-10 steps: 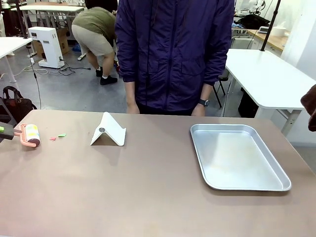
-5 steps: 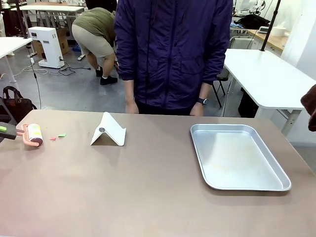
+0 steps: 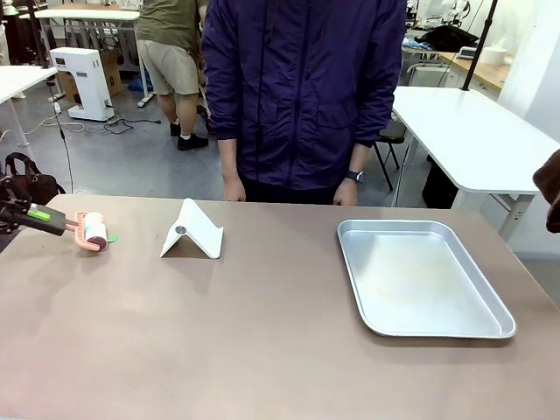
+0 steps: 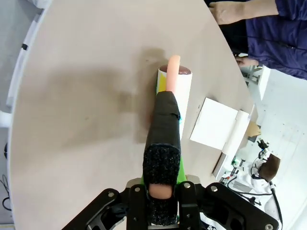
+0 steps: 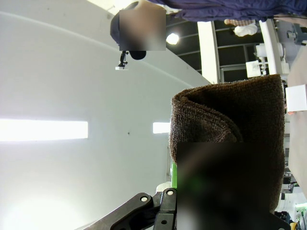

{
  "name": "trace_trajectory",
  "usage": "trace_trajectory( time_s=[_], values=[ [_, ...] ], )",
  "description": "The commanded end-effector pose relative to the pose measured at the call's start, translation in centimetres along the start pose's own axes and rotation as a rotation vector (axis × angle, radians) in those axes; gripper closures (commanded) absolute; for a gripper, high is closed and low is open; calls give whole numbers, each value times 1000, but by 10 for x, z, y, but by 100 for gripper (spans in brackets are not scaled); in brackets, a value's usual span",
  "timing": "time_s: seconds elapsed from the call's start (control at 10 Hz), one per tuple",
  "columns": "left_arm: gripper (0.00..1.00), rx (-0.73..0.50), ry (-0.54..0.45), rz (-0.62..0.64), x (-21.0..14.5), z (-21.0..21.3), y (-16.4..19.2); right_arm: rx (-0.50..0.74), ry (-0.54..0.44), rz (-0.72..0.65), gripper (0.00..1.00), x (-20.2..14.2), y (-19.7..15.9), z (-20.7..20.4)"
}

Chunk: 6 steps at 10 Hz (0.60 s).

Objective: Clean the surface of the table.
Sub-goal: Clean the area not pointed to by the person.

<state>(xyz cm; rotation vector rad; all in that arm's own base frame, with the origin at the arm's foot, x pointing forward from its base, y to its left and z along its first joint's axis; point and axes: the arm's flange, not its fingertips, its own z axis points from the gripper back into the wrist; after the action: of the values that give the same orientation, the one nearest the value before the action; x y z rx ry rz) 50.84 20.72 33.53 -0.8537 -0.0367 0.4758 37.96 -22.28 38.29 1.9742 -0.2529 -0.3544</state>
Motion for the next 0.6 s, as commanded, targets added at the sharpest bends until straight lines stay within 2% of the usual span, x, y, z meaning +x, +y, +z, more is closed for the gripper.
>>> trace_trajectory(
  time_s=[0.0,0.1,0.3,0.5],
  values=[
    [80,115,16,74,10,-19,-5,13,5,-5,92,-2,6,-2],
    [80,121,21,87,10,-26,-12,13,5,-5,92,-2,6,-2],
    [80,54,14,60,5,-36,-29,13,5,-5,92,-2,6,-2],
    [80,-158,-29,-1,-7,-29,-50,13,5,-5,92,-2,6,-2]
  ],
)
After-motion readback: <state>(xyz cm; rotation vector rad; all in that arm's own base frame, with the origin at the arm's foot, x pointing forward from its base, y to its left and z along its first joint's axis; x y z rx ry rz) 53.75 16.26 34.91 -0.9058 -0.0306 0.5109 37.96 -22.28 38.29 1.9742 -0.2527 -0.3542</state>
